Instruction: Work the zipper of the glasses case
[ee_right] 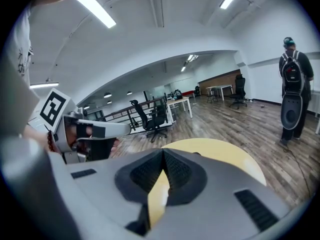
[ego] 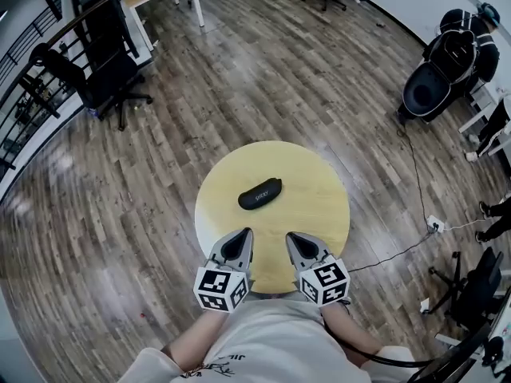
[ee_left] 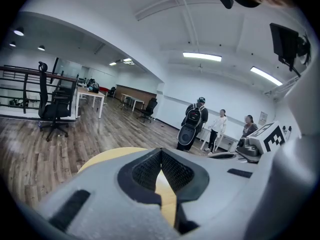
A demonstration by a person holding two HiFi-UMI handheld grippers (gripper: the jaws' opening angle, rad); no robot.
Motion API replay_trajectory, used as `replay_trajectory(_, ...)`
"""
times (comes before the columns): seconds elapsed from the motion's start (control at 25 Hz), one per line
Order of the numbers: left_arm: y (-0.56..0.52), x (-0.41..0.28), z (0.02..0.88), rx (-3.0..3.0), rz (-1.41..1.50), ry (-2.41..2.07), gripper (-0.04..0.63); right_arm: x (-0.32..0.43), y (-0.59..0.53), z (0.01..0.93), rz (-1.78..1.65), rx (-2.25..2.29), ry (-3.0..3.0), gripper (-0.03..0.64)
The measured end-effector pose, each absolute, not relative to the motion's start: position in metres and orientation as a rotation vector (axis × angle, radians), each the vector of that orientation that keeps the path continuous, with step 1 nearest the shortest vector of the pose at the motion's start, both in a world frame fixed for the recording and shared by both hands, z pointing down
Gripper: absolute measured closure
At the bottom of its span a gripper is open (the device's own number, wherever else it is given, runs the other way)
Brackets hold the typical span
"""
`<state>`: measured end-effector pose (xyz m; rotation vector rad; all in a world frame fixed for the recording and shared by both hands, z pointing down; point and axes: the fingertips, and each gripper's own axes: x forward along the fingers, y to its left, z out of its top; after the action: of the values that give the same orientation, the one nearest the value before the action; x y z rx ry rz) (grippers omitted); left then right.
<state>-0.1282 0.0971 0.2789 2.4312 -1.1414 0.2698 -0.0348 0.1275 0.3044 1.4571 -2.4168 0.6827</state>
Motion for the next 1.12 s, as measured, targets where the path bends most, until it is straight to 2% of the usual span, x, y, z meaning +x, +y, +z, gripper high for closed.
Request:
replay_trajectory(0.6, 0.057, -0.098, 0.316, 2.325, 0.356, -1.238, 0.589, 0.023, 0.067, 0.349, 0.659, 1.321, -2.421, 0.617)
replay_trajectory(1.12, -0.018, -0.075, 0.459, 2.257, 0.582, -1.183, 0.588, 0.019, -0.051, 0.479, 0.862, 1.122, -2.379, 0.615)
